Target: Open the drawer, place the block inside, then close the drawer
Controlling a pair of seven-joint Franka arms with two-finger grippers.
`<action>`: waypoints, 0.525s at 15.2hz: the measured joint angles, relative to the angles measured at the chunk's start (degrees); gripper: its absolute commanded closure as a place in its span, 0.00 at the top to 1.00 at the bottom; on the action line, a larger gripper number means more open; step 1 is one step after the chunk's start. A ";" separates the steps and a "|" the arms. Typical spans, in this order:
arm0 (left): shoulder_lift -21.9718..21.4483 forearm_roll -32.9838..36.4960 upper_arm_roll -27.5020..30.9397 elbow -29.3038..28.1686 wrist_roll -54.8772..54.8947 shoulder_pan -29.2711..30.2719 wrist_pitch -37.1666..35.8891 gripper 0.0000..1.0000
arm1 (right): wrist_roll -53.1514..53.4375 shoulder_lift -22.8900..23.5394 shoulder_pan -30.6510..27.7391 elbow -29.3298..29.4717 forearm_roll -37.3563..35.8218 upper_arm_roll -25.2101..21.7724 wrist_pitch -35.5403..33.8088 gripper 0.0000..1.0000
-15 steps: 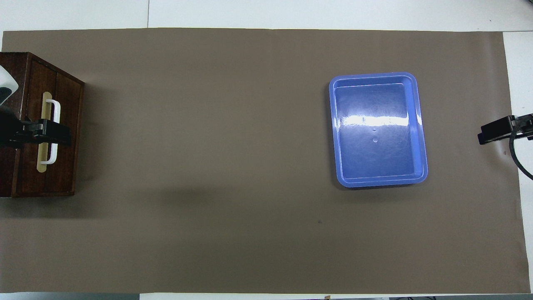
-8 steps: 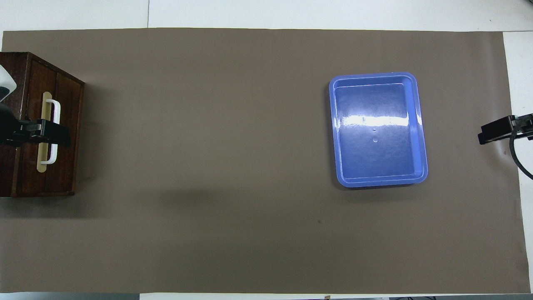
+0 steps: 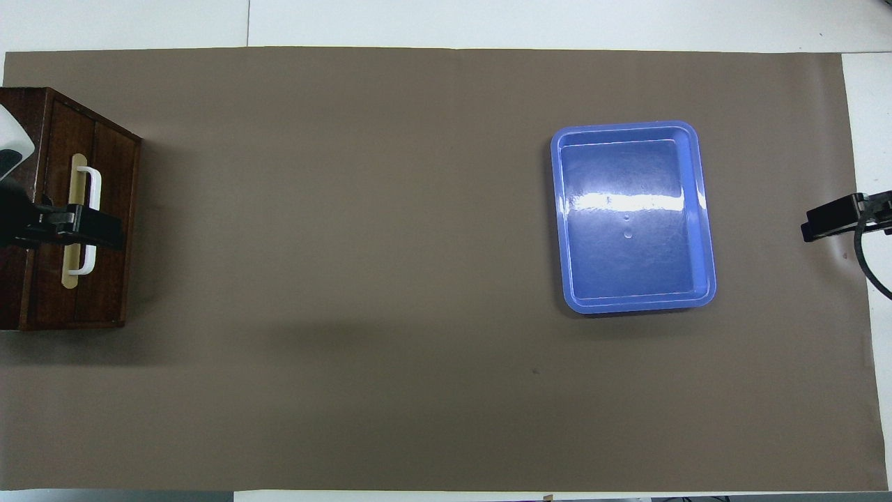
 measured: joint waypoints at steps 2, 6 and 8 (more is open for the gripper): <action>0.00 0.00 0.19 -0.05 0.00 0.01 0.02 1.00 | 0.00 0.00 -0.02 0.00 0.00 0.00 0.00 1.00; 0.00 0.00 0.61 -0.05 0.00 0.06 0.05 1.00 | 0.00 0.00 -0.09 0.00 0.00 -0.01 0.00 1.00; 0.00 0.00 0.61 -0.05 0.00 0.06 0.05 1.00 | 0.00 0.00 -0.14 0.00 0.00 -0.01 0.00 1.00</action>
